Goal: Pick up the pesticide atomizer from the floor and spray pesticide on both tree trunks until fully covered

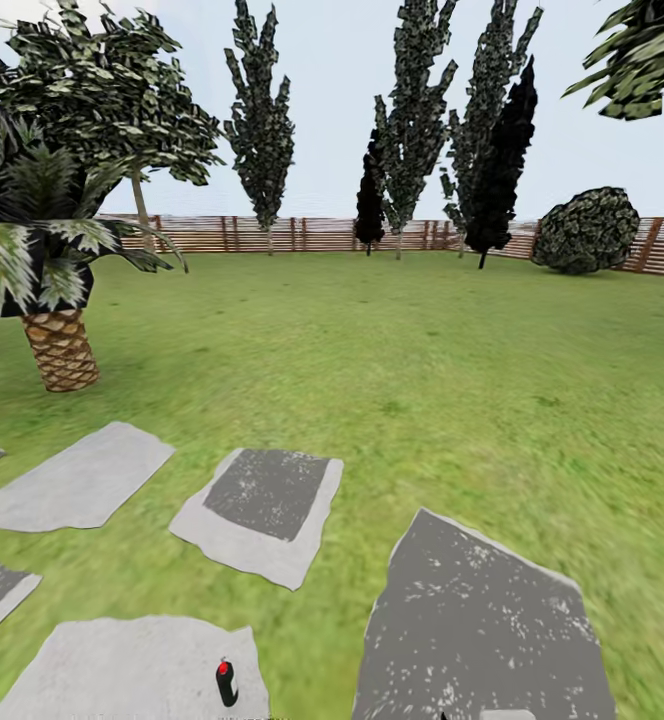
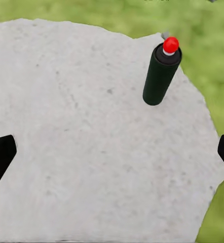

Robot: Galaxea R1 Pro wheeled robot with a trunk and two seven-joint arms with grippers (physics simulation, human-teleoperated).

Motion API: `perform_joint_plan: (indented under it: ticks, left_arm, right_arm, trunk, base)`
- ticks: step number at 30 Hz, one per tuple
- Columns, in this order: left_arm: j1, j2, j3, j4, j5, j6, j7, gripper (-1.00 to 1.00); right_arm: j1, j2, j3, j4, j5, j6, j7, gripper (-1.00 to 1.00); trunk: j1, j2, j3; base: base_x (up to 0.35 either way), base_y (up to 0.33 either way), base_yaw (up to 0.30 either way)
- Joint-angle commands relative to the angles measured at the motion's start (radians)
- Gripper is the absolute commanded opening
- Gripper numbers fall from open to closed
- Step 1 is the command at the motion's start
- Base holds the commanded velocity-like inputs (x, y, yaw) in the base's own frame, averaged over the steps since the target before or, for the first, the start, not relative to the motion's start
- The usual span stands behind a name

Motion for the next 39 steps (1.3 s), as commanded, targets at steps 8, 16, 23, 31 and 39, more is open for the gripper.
perform_joint_plan:
  ticks: [8,16,23,31,39]
  left_arm:
    - [-0.012,-0.001,0.11,-0.093,-0.004,0.0,0.009,1.0]
    - [-0.149,-0.014,0.11,-0.214,-0.014,0.044,0.095,1.0]
    - [-0.21,-0.009,0.095,-0.223,-0.048,0.081,0.111,1.0]
    - [-0.207,0.006,0.08,-0.211,-0.157,0.087,0.0,1.0]
    - [-0.206,0.006,0.08,-0.208,-0.156,0.09,-0.013,1.0]
  right_arm:
    - [0.0,-0.001,-0.003,-0.063,-0.001,-0.003,-0.001,1.0]
    - [-0.019,-0.001,-0.002,-0.424,0.0,0.059,-0.092,1.0]
    - [-0.059,-0.001,0.0,-0.566,-0.001,0.221,-0.145,1.0]
    - [-0.063,-0.002,0.002,-0.583,0.003,0.244,-0.146,1.0]
    - [-0.062,-0.002,0.001,-0.588,0.002,0.245,-0.148,1.0]
  trunk:
    - [0.0,0.0,-0.001]
    - [0.0,0.0,-0.001]
    - [0.0,0.0,-0.001]
    - [0.0,0.0,-0.003]
    - [0.027,-0.049,-0.03]
  base:
    - [0.001,-0.274,0.18]
    - [0.0,-0.144,0.009]
    - [0.0,-0.008,0.0]
    - [0.0,0.0,0.0]
    - [0.0,0.0,0.0]
